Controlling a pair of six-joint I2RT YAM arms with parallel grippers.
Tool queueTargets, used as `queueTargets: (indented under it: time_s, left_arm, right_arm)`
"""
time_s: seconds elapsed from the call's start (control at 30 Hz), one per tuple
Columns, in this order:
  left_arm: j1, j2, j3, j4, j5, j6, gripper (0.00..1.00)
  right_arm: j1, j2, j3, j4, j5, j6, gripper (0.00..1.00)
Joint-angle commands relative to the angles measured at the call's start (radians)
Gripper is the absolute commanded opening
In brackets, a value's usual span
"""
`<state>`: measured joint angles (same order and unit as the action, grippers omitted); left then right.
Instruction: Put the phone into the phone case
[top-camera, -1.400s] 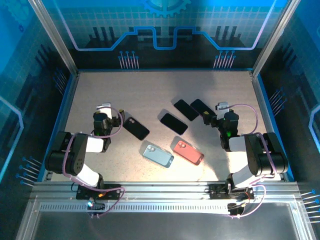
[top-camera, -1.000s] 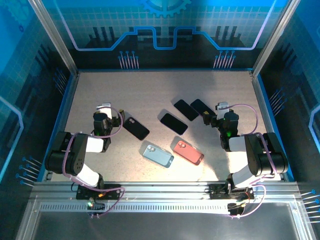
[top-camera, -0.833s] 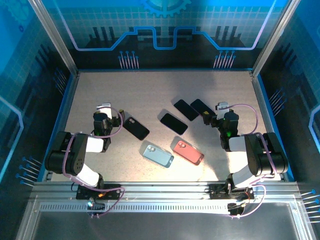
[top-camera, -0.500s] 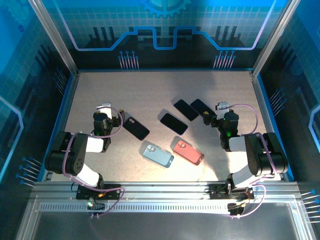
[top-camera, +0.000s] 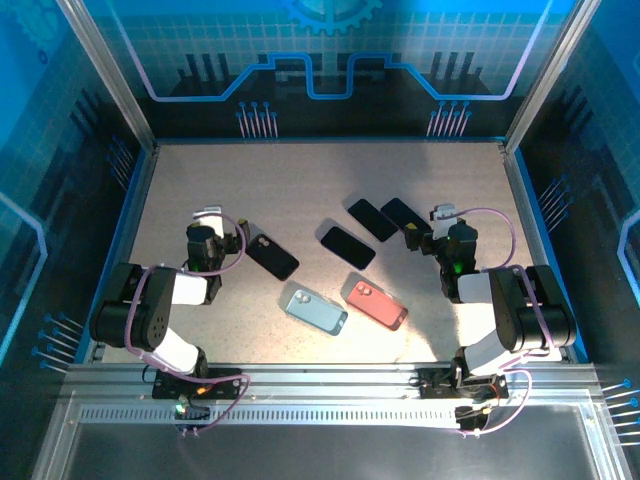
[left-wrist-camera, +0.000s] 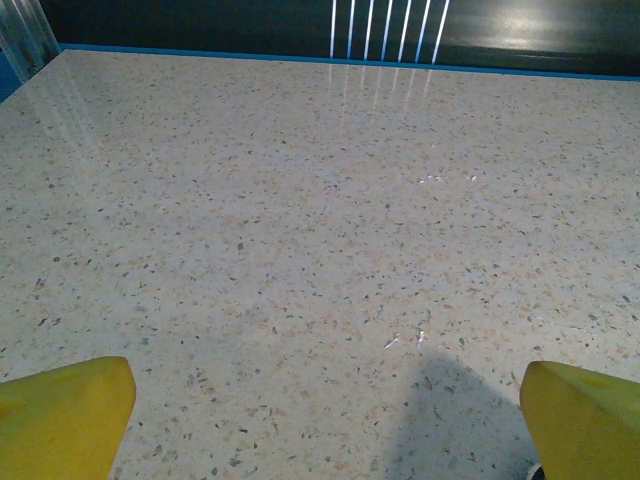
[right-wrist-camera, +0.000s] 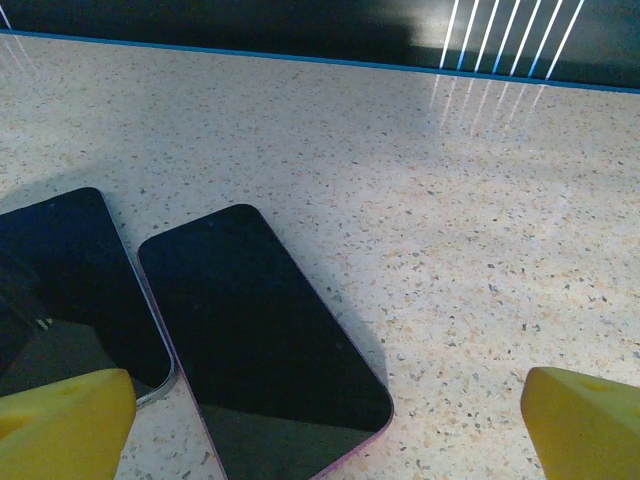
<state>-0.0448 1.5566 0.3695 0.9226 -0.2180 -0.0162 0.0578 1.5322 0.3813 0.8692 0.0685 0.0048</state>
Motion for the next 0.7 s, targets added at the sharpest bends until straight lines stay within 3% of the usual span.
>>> queueTargets:
  time_s: [0.0, 0.3, 0.57, 0.67]
  left_arm:
    - [0.01, -0.001, 0.002, 0.029, 0.019, 0.011, 0.99]
    - [0.008, -0.001, 0.004, 0.026, 0.02, 0.011, 0.99]
    - [0.03, -0.009, 0.012, 0.003, 0.067, 0.0, 0.99]
    - [0.03, -0.092, 0.056, -0.138, 0.024, -0.011, 0.96]
  right_arm:
    - [0.002, 0.008, 0.023, 0.01, -0.018, -0.016, 1.0]
    - [0.0, 0.007, 0.021, 0.015, -0.021, -0.014, 1.0]
    - [0.039, -0.175, 0.174, -0.374, 0.066, -0.02, 1.0]
    - [0.084, -0.234, 0.222, -0.476, 0.094, -0.007, 0.99]
